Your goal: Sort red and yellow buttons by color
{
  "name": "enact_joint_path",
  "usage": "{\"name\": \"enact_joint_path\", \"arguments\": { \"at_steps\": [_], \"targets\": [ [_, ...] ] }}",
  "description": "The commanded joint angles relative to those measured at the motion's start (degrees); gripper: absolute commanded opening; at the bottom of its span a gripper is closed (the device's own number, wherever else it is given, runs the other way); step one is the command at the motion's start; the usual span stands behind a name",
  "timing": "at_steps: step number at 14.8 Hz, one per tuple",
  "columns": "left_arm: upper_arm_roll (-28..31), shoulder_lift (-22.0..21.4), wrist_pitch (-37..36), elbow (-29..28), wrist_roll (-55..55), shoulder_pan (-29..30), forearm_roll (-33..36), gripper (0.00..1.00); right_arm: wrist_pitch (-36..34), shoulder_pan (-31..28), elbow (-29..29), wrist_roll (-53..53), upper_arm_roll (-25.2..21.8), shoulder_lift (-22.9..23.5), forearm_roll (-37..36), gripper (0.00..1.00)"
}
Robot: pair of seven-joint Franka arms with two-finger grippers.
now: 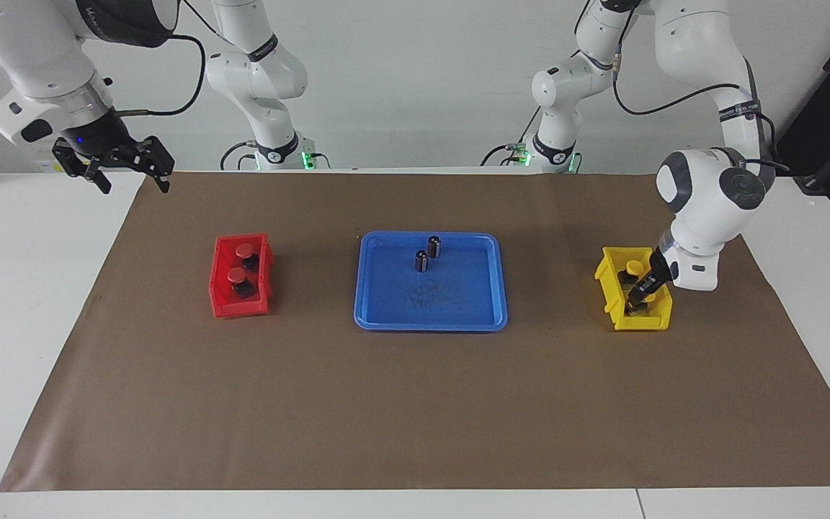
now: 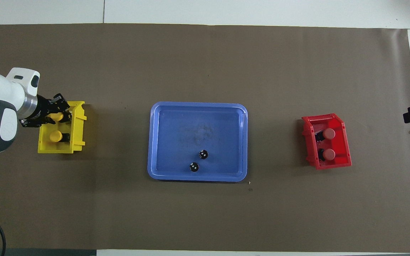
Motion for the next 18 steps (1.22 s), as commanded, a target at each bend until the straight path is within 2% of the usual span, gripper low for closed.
{"name": "enact_joint_path", "arguments": {
  "at_steps": [1, 3, 6, 8, 10, 12, 13, 15, 18],
  "targets": [
    [0.0, -1.6, -5.9, 3.5, 0.8, 0.0, -1.1, 0.7, -0.7, 0.1, 0.5, 0.8, 0.0, -0.1, 0.2, 1.0],
    [-0.1, -0.9, -12.6, 8.9, 1.3, -0.7, -0.7, 1.0, -0.6, 0.1, 0.5, 0.8, 0.0, -0.1, 0.2, 1.0],
    [-0.2, -1.1, -18.4, 12.6, 2.4, -1.8, 1.0, 1.0, -0.6, 0.1, 0.5, 0.8, 0.0, -0.1, 0.2, 1.0],
    [-1.1, -2.1, -19.4, 13.9, 7.8, -1.9, 0.9, 1.0, -0.6, 0.2, 0.6, 0.9, 0.0, -0.1, 0.2, 1.0],
    [-1.5, -5.2, -21.4, 14.2, 10.4, -1.7, 0.7, 1.0, -0.6, 0.2, 0.6, 0.9, 0.0, 0.0, 0.2, 1.0],
    [-1.4, -8.0, -26.3, 15.5, 19.9, -1.6, 0.3, 1.0, -0.6, 0.3, 0.7, 0.9, 0.0, 0.0, 0.2, 1.0],
    [-1.3, -9.0, -30.5, 19.2, 25.2, -1.7, 0.3, 1.0, -0.6, 0.3, 0.7, 0.9, 0.0, 0.0, 0.1, 1.0],
    [-1.2, -8.8, -37.8, 26.3, 28.2, -1.7, -1.8, 1.0, -0.6, 0.4, 0.8, 0.9, 0.1, 0.0, 0.1, 1.0],
    [-1.5, -8.6, -42.8, 31.3, 31.0, -1.8, -2.6, 1.0, -0.6, 0.4, 0.9, 0.9, 0.1, 0.0, 0.1, 1.0]
  ]
}}
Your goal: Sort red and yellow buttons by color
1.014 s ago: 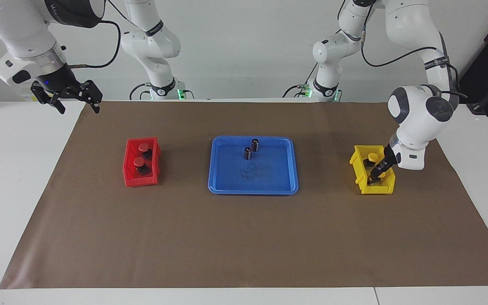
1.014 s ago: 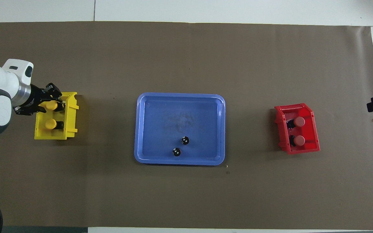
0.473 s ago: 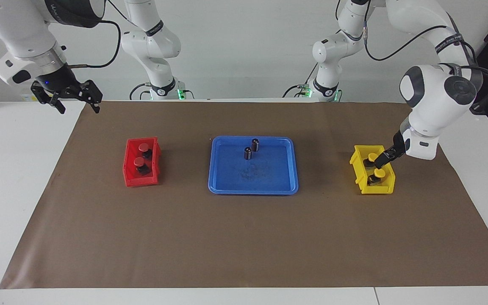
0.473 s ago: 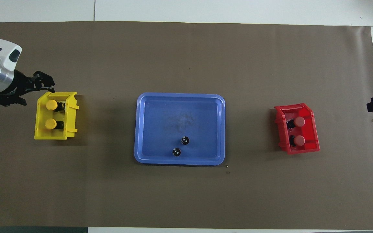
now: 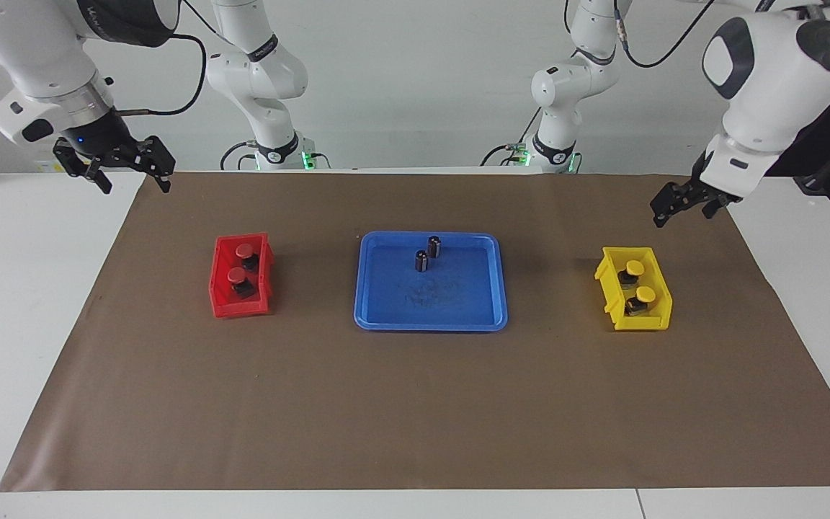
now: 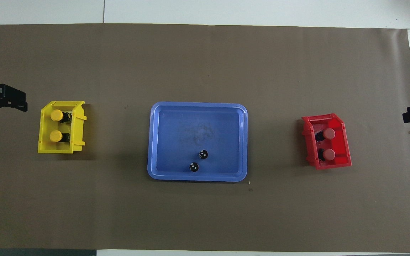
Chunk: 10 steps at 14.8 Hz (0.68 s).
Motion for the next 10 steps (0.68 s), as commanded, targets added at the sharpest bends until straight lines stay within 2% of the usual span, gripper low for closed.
{"name": "enact_joint_path", "arguments": {
  "at_steps": [1, 10],
  "targets": [
    [-0.1, 1.4, -3.6, 4.1, 3.0, -0.3, -1.1, 1.0, -0.6, 0.2, 0.8, 0.9, 0.0, 0.0, 0.1, 1.0],
    [-0.9, 0.9, -3.7, 4.1, 2.9, -0.7, -2.7, 1.0, -0.7, 0.2, 0.8, 0.9, 0.1, 0.0, 0.3, 1.0]
  ]
}}
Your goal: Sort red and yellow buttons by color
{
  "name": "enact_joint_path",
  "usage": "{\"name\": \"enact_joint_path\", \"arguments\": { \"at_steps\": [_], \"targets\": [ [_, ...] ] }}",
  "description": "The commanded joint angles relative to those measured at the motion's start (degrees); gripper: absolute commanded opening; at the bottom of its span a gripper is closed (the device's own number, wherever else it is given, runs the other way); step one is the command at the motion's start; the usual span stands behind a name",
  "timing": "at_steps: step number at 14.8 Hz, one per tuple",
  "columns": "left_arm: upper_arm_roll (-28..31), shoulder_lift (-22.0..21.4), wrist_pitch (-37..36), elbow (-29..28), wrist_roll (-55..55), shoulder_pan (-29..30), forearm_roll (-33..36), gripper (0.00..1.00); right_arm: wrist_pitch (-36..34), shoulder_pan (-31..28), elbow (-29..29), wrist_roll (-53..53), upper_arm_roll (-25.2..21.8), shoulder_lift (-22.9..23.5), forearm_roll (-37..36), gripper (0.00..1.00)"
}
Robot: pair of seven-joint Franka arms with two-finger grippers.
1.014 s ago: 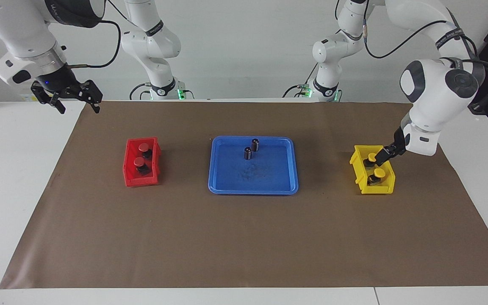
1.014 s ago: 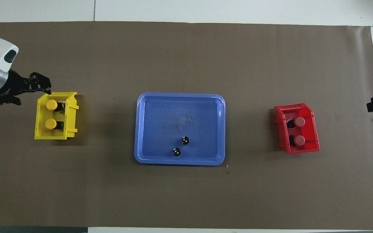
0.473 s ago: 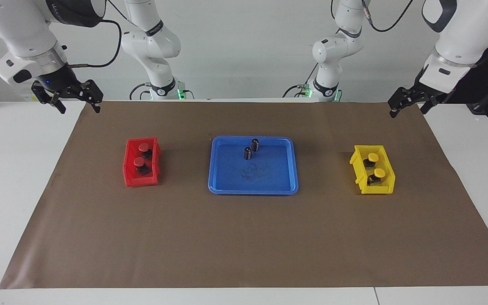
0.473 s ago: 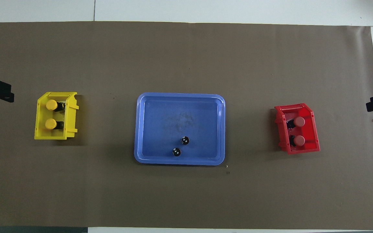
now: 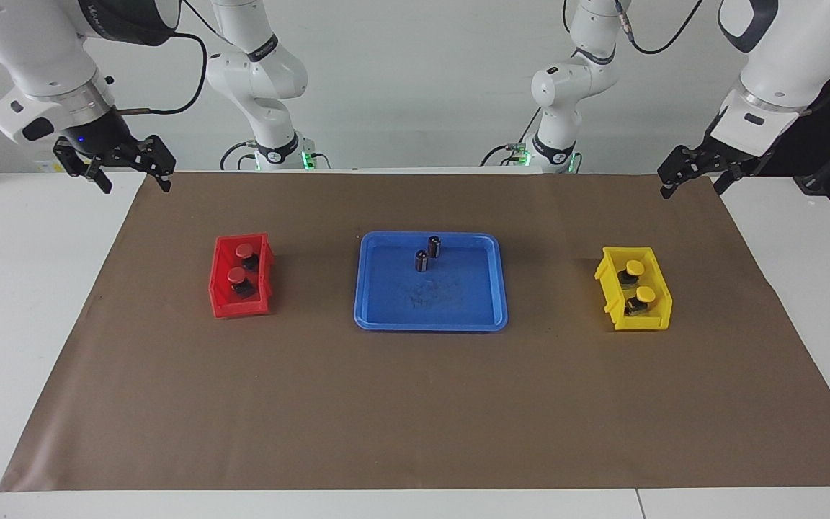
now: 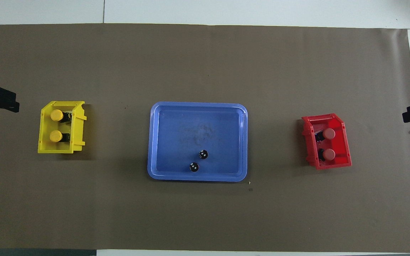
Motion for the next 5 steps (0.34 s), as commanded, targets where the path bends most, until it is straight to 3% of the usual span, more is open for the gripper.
{"name": "enact_joint_path", "arguments": {
  "at_steps": [1, 4, 5],
  "targets": [
    [0.7, 0.3, -1.9, 1.4, 0.4, -3.2, -1.6, 1.0, -0.6, 0.1, 0.7, 0.9, 0.1, 0.0, 0.3, 1.0],
    [13.0, -0.5, -2.9, 1.4, 0.8, -14.3, -1.7, 1.0, -0.6, 0.1, 0.7, 0.9, 0.1, 0.0, 0.3, 1.0],
    [13.8, -0.6, -3.1, 1.4, 0.9, -15.5, -1.5, 1.0, -0.7, 0.1, 0.7, 0.9, 0.1, 0.0, 0.3, 1.0]
  ]
}}
